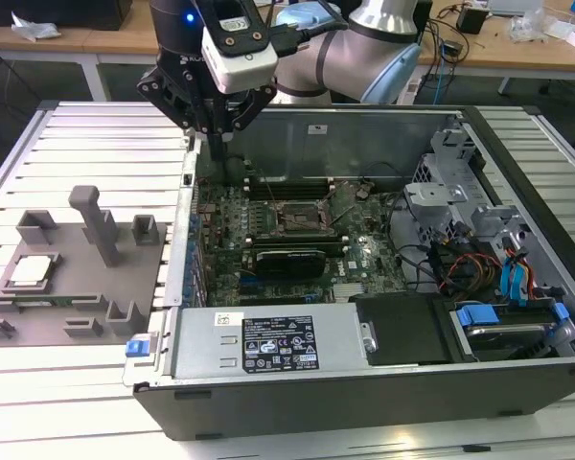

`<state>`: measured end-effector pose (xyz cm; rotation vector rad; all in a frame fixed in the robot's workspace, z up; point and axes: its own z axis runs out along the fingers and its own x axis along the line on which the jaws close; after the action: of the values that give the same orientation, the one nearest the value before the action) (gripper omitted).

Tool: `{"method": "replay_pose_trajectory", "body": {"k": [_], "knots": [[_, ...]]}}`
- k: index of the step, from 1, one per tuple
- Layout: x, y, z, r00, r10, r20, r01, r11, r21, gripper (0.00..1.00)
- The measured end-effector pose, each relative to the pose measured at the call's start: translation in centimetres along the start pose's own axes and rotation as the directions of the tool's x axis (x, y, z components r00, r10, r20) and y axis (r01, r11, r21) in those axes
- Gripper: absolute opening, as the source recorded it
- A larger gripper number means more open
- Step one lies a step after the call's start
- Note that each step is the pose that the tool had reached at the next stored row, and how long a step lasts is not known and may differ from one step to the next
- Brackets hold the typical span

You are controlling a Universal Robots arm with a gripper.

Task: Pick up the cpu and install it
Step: 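Reach for the cpu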

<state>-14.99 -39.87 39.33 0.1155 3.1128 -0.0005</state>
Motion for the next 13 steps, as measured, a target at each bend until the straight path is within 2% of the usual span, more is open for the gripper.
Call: {"method": "replay_pose_trajectory", "body": {"k": [13], "knots": [[1.71, -0.13, -0.04, 1.0000, 0.000, 0.0000, 0.000, 1.0000, -0.0001, 0.11]]}}
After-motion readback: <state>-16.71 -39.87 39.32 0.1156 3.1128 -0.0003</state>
